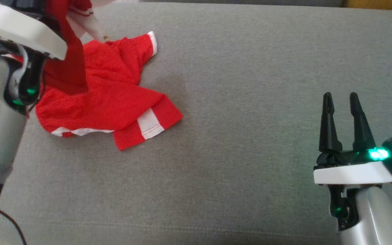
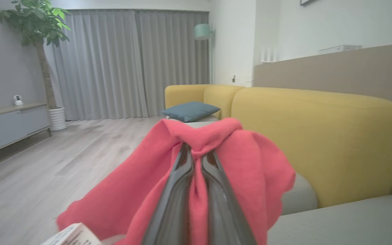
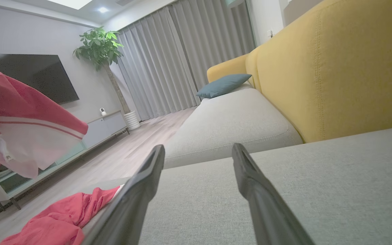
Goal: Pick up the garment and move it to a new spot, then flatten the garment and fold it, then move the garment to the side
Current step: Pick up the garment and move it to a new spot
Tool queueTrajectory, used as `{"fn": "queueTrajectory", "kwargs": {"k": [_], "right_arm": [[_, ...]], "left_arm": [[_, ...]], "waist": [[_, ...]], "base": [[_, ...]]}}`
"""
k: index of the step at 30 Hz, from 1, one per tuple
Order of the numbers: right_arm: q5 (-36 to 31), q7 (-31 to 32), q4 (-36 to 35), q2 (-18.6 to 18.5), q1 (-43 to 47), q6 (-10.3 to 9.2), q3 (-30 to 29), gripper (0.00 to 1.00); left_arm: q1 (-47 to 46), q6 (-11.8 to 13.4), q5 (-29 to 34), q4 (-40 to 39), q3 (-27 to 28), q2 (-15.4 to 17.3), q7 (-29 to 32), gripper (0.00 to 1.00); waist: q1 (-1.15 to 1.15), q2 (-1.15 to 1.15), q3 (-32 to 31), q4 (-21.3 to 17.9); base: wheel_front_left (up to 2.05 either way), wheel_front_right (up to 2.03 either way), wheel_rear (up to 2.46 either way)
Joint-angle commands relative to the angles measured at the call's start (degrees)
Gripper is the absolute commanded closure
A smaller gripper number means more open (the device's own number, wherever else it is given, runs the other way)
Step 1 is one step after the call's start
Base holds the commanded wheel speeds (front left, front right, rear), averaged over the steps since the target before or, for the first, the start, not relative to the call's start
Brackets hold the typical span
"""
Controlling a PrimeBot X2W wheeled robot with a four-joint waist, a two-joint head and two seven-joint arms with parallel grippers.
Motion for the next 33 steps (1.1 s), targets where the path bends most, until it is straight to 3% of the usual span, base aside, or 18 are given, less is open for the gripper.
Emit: {"fn": "queueTrajectory", "kwargs": {"k": [1,7,16,26,33], "right_arm": [[0.58,-0.36,-1.82,-0.28,-0.61,0.01,1.55,0.00],[1.50,-0.36,-2.17,-0.28,-1.07,0.01,2.24,0.00],[3.00,-0.36,-3.24,-0.28,-1.99,0.01,3.42,0.00],[5.75,-0.36,-5.63,-0.28,-4.04,0.01,3.91,0.00],[7.17,-0.36,-7.11,-0.28,-5.49,0.01,4.62,0.00]], "left_arm": [[-1.09,0.89,-0.64,-3.30,2.64,2.36,0.58,1.00],[-0.14,3.00,-0.54,-10.27,1.60,0.87,1.93,1.00],[-1.36,3.91,-1.14,-15.44,-2.84,-4.88,5.63,1.00],[-4.60,2.97,0.04,-11.23,-8.07,-10.86,7.07,1.00],[-6.41,2.04,2.49,-3.99,-11.36,-14.58,4.37,1.00]], "waist": [[0.00,0.00,-1.00,-1.22],[0.00,0.00,-2.03,-4.11],[0.00,0.00,-2.38,-11.27],[0.00,0.00,0.22,-20.45],[0.00,0.00,3.06,-26.83]], "base": [[0.00,0.00,0.00],[0.00,0.00,0.00],[0.00,0.00,0.00],[0.00,0.00,0.00],[0.00,0.00,0.00]]}}
